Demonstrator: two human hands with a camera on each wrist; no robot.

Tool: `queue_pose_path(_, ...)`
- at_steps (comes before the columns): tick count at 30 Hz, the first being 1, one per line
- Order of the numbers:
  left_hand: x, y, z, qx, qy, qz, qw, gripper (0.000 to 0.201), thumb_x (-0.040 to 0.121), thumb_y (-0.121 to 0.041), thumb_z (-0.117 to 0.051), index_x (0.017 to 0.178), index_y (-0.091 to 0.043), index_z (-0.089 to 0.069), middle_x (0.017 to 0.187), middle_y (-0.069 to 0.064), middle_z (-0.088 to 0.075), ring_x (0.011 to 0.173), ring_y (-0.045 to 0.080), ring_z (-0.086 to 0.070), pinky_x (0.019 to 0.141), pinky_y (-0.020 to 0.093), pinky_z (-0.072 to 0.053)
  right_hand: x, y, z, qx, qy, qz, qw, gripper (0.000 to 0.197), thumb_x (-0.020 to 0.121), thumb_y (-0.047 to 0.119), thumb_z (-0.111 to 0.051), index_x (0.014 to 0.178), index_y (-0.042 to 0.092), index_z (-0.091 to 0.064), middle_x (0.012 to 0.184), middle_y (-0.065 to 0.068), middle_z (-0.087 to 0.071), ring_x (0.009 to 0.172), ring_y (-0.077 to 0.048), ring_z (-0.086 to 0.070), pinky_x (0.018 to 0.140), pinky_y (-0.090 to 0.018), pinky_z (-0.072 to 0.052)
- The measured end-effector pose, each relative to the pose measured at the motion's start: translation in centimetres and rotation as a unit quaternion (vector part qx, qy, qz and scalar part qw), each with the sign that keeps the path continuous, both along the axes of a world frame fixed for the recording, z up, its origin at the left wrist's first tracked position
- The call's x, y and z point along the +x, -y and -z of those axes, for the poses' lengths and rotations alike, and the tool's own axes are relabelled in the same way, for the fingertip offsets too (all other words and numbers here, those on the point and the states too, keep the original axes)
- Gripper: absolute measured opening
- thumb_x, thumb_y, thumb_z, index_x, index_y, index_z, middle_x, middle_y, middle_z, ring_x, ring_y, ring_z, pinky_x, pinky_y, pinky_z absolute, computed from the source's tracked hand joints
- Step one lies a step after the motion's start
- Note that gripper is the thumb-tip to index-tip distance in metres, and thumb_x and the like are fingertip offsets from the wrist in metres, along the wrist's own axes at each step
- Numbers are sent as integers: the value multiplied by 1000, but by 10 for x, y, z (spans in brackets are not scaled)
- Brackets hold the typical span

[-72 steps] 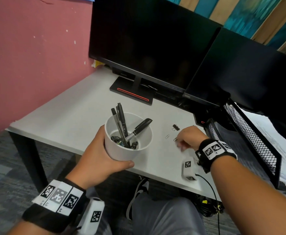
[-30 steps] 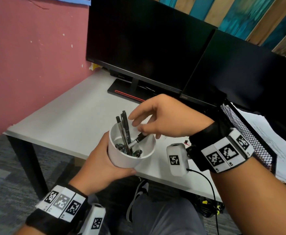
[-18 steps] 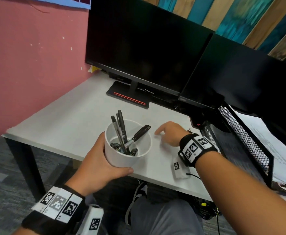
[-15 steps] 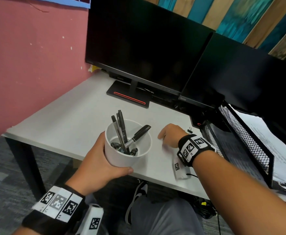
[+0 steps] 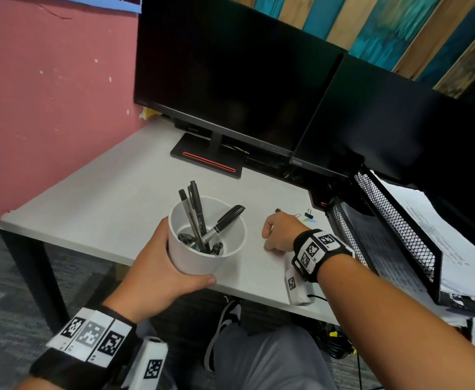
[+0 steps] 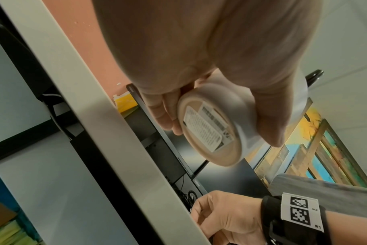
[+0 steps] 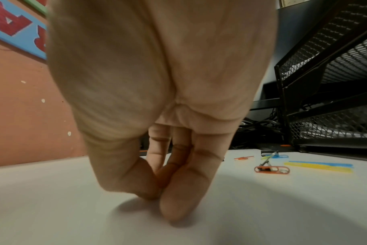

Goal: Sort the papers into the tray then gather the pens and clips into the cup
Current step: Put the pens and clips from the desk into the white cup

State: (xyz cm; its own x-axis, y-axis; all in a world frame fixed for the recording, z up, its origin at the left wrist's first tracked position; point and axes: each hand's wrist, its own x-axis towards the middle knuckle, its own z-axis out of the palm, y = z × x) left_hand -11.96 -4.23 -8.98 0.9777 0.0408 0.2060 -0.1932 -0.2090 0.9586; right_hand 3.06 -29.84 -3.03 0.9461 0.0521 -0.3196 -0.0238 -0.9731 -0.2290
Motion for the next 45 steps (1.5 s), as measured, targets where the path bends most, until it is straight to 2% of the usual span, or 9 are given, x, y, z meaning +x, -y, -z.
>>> queue_pose_path(7,0,-1,-2,4,2,1,1000,99,53,-23,-105,130,-50,-51,124,-25,-69,115,-2,-66,86,16,-49,6,30,-8,188,-71,101,974,11,86,-9,-65,79,-2,-69,86,-20,-77,73,-28,-75,87,-50,-64)
queue_pose_path(13,-1,-1,-1,4,0,0,1000,98,53,-22,-105,130,-49,-51,123,-27,-68,113,-5,-66,83,12,-49,8,85,-11,479,9,338,810,34,91,-9,-31,70,5,-53,74,-14,-58,48,-21,-64,42,-22,-54)
queue_pose_path(16,0,-1,0,2,0,1,1000,98,53,-20,-106,129,-48,-52,123,-25,-69,113,-4,-66,86,17,-49,14,97,-8,396,2,329,857,38,92,-6,-33,70,6,-60,61,-7,-47,42,-17,-47,37,-20,-40)
queue_pose_path(20,1,-1,1,5,-1,-2,1000,99,52,-22,-106,131,-46,-52,123,-24,-70,113,-3,-66,86,17,-49,25,104,-1,112,26,249,962,14,86,17,-69,81,4,-66,61,-8,-61,49,-23,-53,50,-26,-44)
queue_pose_path(23,1,-2,2,5,2,0,1000,101,51,-25,-106,134,-44,-52,124,-21,-71,114,-1,-67,88,20,-49,27,98,5,-10,15,199,980,30,78,23,-79,96,-1,-72,91,-13,-75,74,-27,-73,65,-31,-62)
queue_pose_path(28,2,-3,2,-2,7,5,1000,101,50,-30,-105,135,-45,-52,126,-18,-71,117,2,-67,92,24,-51,27,87,11,-88,38,159,983,16,91,20,-67,94,4,-64,99,-12,-70,87,-27,-66,75,-28,-54)
queue_pose_path(33,0,-3,0,1,6,11,1000,103,50,-33,-105,136,-47,-50,126,-20,-70,117,1,-66,91,24,-51,29,95,11,-69,38,127,989,16,92,26,-72,105,18,-73,120,-13,-74,94,-22,-58,86,-26,-52)
queue_pose_path(37,0,-3,-2,1,3,11,1000,102,51,-32,-105,136,-46,-50,126,-19,-70,118,3,-67,91,24,-52,28,96,-9,-11,43,120,992,18,91,21,-75,106,12,-79,96,-5,-68,76,-16,-58,60,-20,-44)
queue_pose_path(45,0,0,-2,1,4,13,1000,100,54,-24,-105,134,-48,-50,125,-23,-69,116,-1,-66,90,23,-51,-6,30,-92,231,47,-15,972,19,93,6,-71,74,4,-66,58,-1,-48,54,-17,-40,47,-24,-35)
